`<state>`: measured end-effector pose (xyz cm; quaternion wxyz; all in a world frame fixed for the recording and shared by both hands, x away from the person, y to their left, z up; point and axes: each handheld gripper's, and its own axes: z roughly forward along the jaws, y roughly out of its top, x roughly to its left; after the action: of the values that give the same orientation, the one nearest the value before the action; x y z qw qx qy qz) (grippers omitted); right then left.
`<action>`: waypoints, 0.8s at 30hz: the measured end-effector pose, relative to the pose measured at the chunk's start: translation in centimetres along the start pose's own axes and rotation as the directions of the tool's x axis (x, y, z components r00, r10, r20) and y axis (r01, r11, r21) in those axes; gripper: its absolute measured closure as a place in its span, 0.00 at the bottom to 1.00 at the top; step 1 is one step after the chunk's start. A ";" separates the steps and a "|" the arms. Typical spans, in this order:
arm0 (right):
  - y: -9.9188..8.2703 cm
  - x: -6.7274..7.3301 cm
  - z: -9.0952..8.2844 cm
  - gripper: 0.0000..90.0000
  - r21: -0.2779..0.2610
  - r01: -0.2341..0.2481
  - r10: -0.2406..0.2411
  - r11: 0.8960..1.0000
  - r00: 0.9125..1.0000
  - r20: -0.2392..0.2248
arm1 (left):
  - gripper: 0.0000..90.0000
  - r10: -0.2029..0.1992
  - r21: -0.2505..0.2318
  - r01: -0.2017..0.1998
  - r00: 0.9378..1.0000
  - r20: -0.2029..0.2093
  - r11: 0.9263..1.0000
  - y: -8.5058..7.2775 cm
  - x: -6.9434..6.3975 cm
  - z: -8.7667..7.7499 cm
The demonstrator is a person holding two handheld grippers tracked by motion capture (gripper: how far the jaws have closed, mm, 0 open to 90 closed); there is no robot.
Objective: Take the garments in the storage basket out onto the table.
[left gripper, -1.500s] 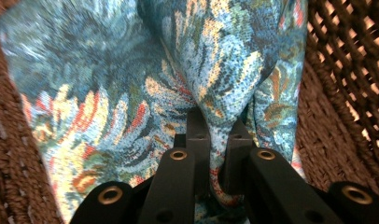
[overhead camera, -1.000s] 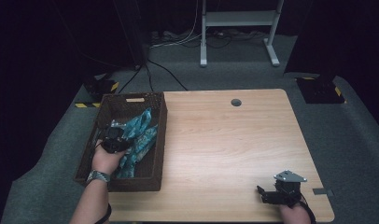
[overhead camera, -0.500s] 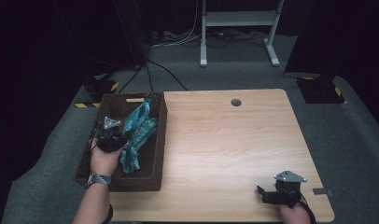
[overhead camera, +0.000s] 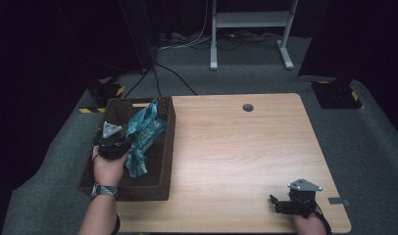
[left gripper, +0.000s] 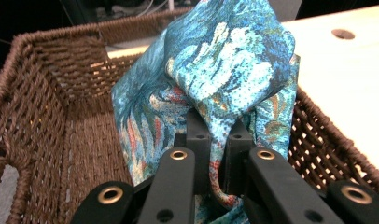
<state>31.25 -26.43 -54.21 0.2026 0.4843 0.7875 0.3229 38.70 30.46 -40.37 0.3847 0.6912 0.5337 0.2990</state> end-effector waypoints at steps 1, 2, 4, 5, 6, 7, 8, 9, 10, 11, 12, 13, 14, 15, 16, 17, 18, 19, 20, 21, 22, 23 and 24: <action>0.0 0.0 0.0 0.00 0.000 0.000 0.000 1.000 1.000 0.000 | 0.94 0.001 -0.010 -0.001 1.000 -0.004 1.000 0.0 -0.1 -0.1; 0.0 0.0 0.0 0.00 0.000 0.000 0.000 1.000 1.000 0.000 | 0.94 -0.002 -0.021 0.002 1.000 -0.008 1.000 0.1 -0.1 -0.2; 0.0 0.0 0.0 0.00 0.000 0.000 0.000 1.000 1.000 0.000 | 0.94 -0.007 -0.047 0.006 1.000 -0.016 0.999 0.1 -0.2 -0.5; 0.0 0.0 0.0 0.00 0.000 0.000 0.000 1.000 1.000 0.000 | 0.94 -0.011 -0.060 0.009 1.000 -0.020 0.998 0.1 -0.3 -0.6; 0.0 0.0 0.0 0.00 0.000 0.000 0.000 1.000 1.000 0.000 | 0.94 -0.011 -0.078 0.010 1.000 -0.025 0.997 0.1 -0.3 -0.7; 0.0 0.0 0.0 0.00 0.000 0.000 0.000 1.000 1.000 0.000 | 0.94 -0.012 -0.095 0.010 1.000 -0.026 0.995 0.0 -0.4 -0.8; 0.0 0.0 0.0 0.00 0.000 0.000 0.000 1.000 1.000 0.000 | 0.94 -0.015 -0.110 0.013 1.000 -0.020 0.994 0.0 -0.4 -0.9; 0.0 0.0 0.0 0.00 0.000 0.000 0.000 1.000 1.000 0.000 | 0.94 -0.017 -0.127 0.015 1.000 -0.011 0.992 -0.1 -0.5 -1.0; 0.0 0.0 0.0 0.00 0.000 0.000 0.000 1.000 1.000 0.000 | 0.94 -0.017 -0.127 0.015 1.000 -0.011 0.992 -0.1 -0.5 -1.0; 0.0 0.0 0.0 0.00 0.000 0.000 0.000 1.000 1.000 0.000 | 0.94 -0.023 -0.155 0.022 1.000 -0.006 0.988 -0.2 -0.6 -1.1; 0.0 0.0 0.0 0.00 0.000 0.000 0.000 1.000 1.000 0.000 | 0.94 -0.023 -0.165 0.022 1.000 -0.005 0.986 -0.2 -0.6 -1.2; 0.0 0.0 0.0 0.00 0.000 0.000 0.000 1.000 1.000 0.000 | 0.94 -0.023 -0.184 0.022 1.000 -0.002 0.983 -0.3 -0.6 -1.3; 0.0 0.0 0.0 0.00 0.000 0.000 0.000 1.000 1.000 0.000 | 0.94 -0.025 -0.195 0.024 1.000 -0.002 0.981 -0.3 -0.7 -1.4; 0.0 0.0 0.0 0.00 0.000 0.000 0.000 1.000 1.000 0.000 | 0.94 -0.025 -0.195 0.024 1.000 -0.002 0.981 -0.3 -0.7 -1.4; 0.0 0.0 0.0 0.00 0.000 0.000 0.000 1.000 1.000 0.000 | 0.94 -0.029 -0.211 0.028 1.000 -0.004 0.977 -0.4 -0.7 -1.5; 0.0 0.0 0.0 0.00 0.000 0.000 0.000 1.000 1.000 0.000 | 0.94 -0.028 -0.223 0.026 1.000 -0.005 0.974 -0.4 -0.7 -1.7; 0.0 0.0 0.0 0.00 0.000 0.000 0.000 1.000 1.000 0.000 | 0.94 -0.026 -0.231 0.024 1.000 -0.005 0.973 -0.4 -0.7 -1.7; 0.0 0.0 0.0 0.00 0.000 0.000 0.000 1.000 1.000 0.000 | 0.94 -0.026 -0.231 0.024 1.000 -0.005 0.973 -0.4 -0.7 -1.7; 0.0 0.0 0.0 0.00 0.000 0.000 0.000 1.000 1.000 0.000 | 0.94 -0.021 -0.254 0.017 1.000 -0.015 0.967 -0.4 -0.9 -2.0; 0.0 0.0 0.0 0.00 -0.001 0.001 -0.001 1.000 1.000 0.000 | 0.94 -0.019 -0.266 0.014 1.000 -0.018 0.964 -0.4 -1.0 -2.2; 0.0 0.0 0.0 0.00 0.000 0.000 0.000 1.000 1.000 0.000 | 0.94 -0.019 -0.277 0.012 1.000 -0.022 0.961 -0.4 -1.1 -2.3; 0.0 0.0 0.0 0.00 0.000 0.000 0.000 1.000 1.000 0.000 | 0.94 -0.018 -0.288 0.011 1.000 -0.024 0.958 -0.3 -1.1 -2.4; 0.0 0.0 0.0 0.00 0.000 0.000 0.000 1.000 1.000 0.000 | 0.94 -0.018 -0.299 0.010 1.000 -0.024 0.954 -0.3 -1.2 -2.5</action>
<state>31.25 -26.43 -54.21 0.2028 0.4842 0.7875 0.3230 36.19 29.90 -39.31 0.4797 0.6174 0.4922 0.3827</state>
